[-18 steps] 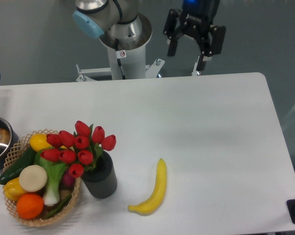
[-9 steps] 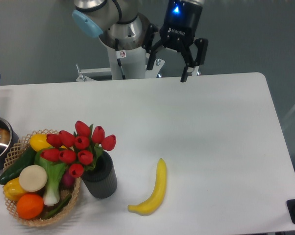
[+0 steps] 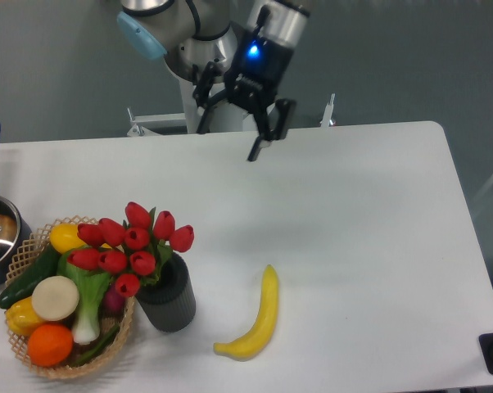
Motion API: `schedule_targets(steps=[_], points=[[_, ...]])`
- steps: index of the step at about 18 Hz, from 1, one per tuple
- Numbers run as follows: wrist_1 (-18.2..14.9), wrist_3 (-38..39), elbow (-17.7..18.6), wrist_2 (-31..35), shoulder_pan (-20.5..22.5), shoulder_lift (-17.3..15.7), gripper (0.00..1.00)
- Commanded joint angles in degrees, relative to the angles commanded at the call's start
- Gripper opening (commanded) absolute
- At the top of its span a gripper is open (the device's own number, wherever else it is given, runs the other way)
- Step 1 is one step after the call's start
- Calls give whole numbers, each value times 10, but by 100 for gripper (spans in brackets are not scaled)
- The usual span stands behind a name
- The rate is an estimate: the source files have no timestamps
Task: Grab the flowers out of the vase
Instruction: 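Move the open gripper down toward the red tulips in the black vase, then lower the gripper around the tulip stems above the vase rim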
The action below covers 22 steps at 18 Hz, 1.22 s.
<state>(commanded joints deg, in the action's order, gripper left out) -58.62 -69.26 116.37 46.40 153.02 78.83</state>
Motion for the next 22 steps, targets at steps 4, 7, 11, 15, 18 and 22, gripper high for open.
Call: schedule_targets(steps=[4,7,11,15,18,22], points=[[7,2,1,0,-19,25,100],[37,3,1,-3,-40,52,100],[93,-1,-8,-3,-63,100,100],[134,-7,-38,-1,-82,150,100],[135,-1,-47,-15,-94,163,100],[138,-1,-65,-17,-98,182,100]])
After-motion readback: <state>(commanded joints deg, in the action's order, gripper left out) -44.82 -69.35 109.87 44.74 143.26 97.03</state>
